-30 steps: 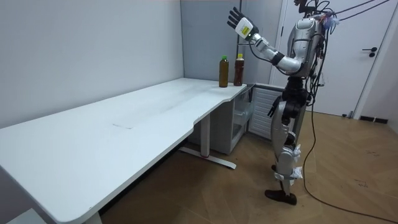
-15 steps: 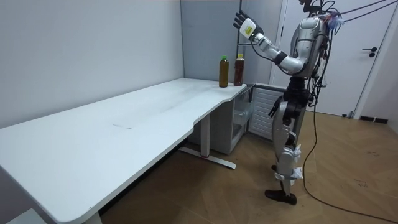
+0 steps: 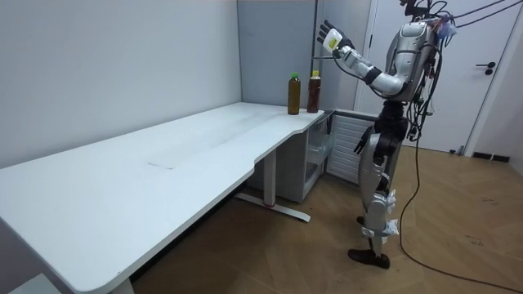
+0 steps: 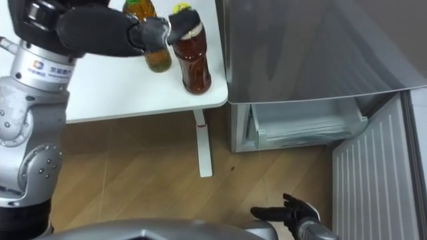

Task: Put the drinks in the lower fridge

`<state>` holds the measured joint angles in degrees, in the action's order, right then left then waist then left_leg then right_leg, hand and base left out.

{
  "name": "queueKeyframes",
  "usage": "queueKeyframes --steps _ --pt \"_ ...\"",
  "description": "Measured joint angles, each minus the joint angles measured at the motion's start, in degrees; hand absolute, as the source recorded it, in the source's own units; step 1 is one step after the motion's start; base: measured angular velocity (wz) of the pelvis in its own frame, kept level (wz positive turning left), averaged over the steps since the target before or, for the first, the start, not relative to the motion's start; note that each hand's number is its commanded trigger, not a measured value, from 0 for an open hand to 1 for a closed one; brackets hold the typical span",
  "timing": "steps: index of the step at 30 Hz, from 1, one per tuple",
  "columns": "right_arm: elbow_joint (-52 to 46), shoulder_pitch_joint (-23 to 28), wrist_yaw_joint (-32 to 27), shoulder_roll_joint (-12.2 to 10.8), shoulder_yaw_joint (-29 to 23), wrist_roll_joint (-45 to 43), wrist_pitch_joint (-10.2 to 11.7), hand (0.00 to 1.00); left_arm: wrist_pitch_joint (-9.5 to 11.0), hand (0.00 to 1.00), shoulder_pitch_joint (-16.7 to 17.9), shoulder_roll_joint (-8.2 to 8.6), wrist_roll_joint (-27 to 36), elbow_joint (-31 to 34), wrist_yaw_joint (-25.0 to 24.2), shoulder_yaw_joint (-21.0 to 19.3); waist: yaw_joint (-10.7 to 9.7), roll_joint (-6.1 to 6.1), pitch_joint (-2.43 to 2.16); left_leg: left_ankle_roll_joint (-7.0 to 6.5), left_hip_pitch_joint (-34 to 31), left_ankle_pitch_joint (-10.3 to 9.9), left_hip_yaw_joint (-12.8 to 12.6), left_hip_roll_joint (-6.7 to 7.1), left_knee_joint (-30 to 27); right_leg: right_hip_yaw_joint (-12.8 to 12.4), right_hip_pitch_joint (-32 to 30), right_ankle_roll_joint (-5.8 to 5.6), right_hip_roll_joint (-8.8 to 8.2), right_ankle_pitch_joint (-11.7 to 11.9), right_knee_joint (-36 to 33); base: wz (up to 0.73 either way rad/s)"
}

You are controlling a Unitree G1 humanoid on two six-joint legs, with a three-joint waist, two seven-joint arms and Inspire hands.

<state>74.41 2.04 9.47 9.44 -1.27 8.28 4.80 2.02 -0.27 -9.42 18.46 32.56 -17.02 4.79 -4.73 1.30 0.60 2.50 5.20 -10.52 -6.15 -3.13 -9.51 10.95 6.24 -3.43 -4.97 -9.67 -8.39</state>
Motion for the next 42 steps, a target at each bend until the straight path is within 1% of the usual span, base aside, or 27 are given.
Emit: queueKeyframes --steps 1,5,7,11,13,17,22,27,30,33,36,42 --pt "0.2 -0.2 0.0 0.0 0.0 0.0 -0.1 0.0 -0.3 0.0 0.0 0.0 0.0 0.0 -0.7 0.0 0.0 -0.14 0.08 0.0 -0.1 0.0 0.0 0.01 0.0 0.0 0.0 0.0 0.0 0.0 0.1 0.0" --pt "1.0 -0.6 0.0 0.0 0.0 0.0 -0.6 0.0 -0.9 0.0 0.0 0.21 0.0 0.0 -2.3 0.0 0.0 -0.41 0.04 0.0 -0.6 0.0 0.0 0.03 0.0 0.1 -0.2 0.0 0.03 0.0 0.5 0.0" --pt "1.0 -0.6 0.0 -0.2 0.1 0.0 -0.7 0.0 -1.5 0.0 0.0 1.13 0.0 0.0 -2.7 0.0 0.0 -0.56 0.05 0.0 -0.6 0.0 0.0 0.03 0.0 0.1 -0.2 0.0 0.04 0.0 0.6 0.0" --pt "1.0 -0.6 -0.1 -0.2 0.1 0.0 -0.7 0.0 -2.0 0.0 0.0 1.93 0.0 0.0 -3.4 0.0 0.0 -0.74 -0.01 0.0 -0.6 0.0 0.0 0.01 0.0 0.0 -0.1 0.0 0.06 0.0 0.5 0.0" --pt "1.0 -0.5 0.0 -0.3 0.1 0.0 -0.9 0.0 -2.1 0.0 0.0 2.26 0.0 0.0 -3.9 0.0 0.0 -1.05 -0.09 0.0 -0.5 0.0 0.0 -0.01 0.0 0.0 0.1 0.0 0.07 0.0 0.4 0.0" --pt "1.0 -0.5 0.0 -0.6 0.1 -0.1 -1.2 0.0 -2.4 0.0 0.0 2.27 0.0 0.0 -4.1 0.0 0.0 -1.44 -0.26 0.0 -0.4 0.0 0.0 -0.01 0.0 0.1 0.2 0.01 0.07 0.0 0.4 0.0" --pt "1.0 -0.6 -0.1 -0.9 0.1 -0.1 -1.2 0.0 -3.2 0.0 0.0 2.29 0.0 0.0 -4.5 0.0 -0.1 -1.58 -0.25 0.0 -0.5 0.0 0.0 -0.02 0.0 0.1 0.2 0.01 0.07 0.0 0.3 0.0" --pt "1.0 -0.8 -0.7 -1.0 0.1 -0.1 -1.1 0.0 -3.2 0.0 0.0 2.24 0.0 -0.2 -4.4 0.8 -0.2 -1.54 -0.24 0.0 -0.1 0.0 0.0 -0.07 -0.1 -0.1 0.1 0.02 0.05 0.0 -0.2 0.0" --pt "0.9 -0.9 -1.0 -0.9 0.0 -1.7 -1.1 0.0 -3.2 0.0 0.0 1.95 0.0 -2.0 -4.5 1.7 -0.5 -1.58 -0.21 0.0 0.0 0.0 0.0 -0.06 -0.1 -0.1 0.1 0.04 0.05 0.0 -0.2 0.0" --pt "0.6 -1.2 -1.3 -0.8 0.0 -2.1 -1.0 0.0 -3.3 0.0 0.0 1.77 0.0 -4.3 -4.5 2.2 -1.0 -1.21 -0.24 0.0 0.0 0.0 0.0 -0.06 0.0 -0.2 0.1 0.06 0.08 -0.1 -0.2 0.0" --pt "0.6 -1.2 -1.7 -0.8 0.0 -2.1 -1.0 0.0 -3.3 0.0 0.0 1.74 0.0 -6.1 -4.4 2.3 -1.4 -0.93 -0.36 0.0 0.0 0.0 0.0 -0.06 0.0 -0.2 0.1 0.07 0.09 -0.1 -0.2 0.0" --pt "0.7 -1.5 -1.8 -0.8 0.1 -2.2 -1.1 0.0 -3.3 0.0 0.0 1.81 -0.1 -6.5 -4.5 2.2 -1.2 -1.12 -0.25 0.0 0.1 0.0 -0.8 -0.06 0.0 -1.1 0.2 0.07 0.08 -0.1 -0.2 -0.06"
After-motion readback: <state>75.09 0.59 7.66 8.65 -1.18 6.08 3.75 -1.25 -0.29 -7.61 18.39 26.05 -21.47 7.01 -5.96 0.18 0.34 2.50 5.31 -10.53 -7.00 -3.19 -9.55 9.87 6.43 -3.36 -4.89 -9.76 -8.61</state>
